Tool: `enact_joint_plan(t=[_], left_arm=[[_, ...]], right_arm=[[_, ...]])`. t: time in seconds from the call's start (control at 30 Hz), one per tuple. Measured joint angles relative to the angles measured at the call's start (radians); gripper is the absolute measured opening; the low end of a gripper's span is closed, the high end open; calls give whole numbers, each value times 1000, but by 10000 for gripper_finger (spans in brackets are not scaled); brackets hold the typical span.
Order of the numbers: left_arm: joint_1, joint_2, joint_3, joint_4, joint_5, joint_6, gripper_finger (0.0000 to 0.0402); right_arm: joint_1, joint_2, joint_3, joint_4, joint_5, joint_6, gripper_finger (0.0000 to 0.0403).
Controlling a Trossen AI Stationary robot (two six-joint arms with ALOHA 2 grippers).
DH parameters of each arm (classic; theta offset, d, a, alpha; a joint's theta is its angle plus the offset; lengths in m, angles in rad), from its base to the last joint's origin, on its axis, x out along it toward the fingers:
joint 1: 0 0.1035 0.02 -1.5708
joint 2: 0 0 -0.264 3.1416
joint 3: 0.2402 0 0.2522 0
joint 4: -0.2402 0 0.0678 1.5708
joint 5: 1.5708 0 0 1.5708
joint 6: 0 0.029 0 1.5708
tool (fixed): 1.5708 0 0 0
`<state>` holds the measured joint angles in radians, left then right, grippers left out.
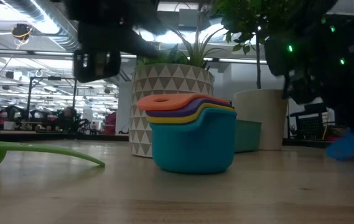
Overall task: Nest measuring cups in basket
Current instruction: Stack the blue measuring cup on top of the orange measuring cup
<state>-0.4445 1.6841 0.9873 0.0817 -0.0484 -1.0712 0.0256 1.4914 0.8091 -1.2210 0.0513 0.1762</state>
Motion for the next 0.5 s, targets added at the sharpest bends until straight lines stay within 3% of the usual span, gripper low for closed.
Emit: enact_joint_plan(t=[0.17,0.5], left_arm=[[-34,-4,0,2,93,-1,82],[-83,-4,-1,2,76,0,82]], right_arm=[[66,0,137,-15,-1,-3,12],[217,0,406,69,7,-127,12]])
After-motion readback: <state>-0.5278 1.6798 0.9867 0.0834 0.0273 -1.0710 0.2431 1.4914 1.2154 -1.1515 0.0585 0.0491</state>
